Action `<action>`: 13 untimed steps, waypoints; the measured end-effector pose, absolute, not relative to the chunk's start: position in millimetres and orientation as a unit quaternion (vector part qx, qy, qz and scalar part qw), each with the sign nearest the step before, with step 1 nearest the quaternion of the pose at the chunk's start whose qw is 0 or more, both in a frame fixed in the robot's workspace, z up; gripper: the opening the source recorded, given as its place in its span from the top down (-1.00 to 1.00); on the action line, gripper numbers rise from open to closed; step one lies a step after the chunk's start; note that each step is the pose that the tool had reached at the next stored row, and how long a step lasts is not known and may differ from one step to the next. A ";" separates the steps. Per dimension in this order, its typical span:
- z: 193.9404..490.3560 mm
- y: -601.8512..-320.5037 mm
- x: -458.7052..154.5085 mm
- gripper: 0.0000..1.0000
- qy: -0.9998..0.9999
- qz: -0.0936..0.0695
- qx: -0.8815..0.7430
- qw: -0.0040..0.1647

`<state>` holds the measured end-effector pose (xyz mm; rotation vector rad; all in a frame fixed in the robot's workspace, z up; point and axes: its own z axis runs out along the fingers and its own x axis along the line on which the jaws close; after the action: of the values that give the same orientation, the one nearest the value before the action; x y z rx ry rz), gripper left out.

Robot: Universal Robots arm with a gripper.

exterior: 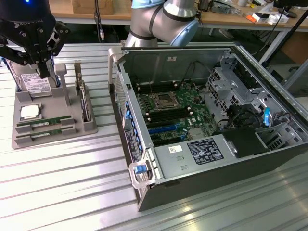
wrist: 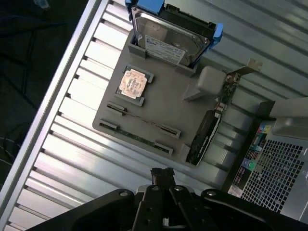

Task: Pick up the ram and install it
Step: 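Pick up the ram and move it above insertion slot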

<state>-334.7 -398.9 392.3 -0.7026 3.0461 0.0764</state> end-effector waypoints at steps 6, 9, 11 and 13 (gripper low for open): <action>392.3 -398.9 -334.7 0.79 0.959 0.025 -0.281 0.006; 392.3 -398.9 -334.7 0.79 0.948 0.025 -0.317 0.005; 392.3 -398.9 -334.7 0.79 0.942 0.025 -0.333 0.004; 392.3 -399.0 -334.7 0.79 0.937 0.025 -0.348 0.004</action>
<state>-334.7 -399.0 392.3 -1.0912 2.9362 0.0786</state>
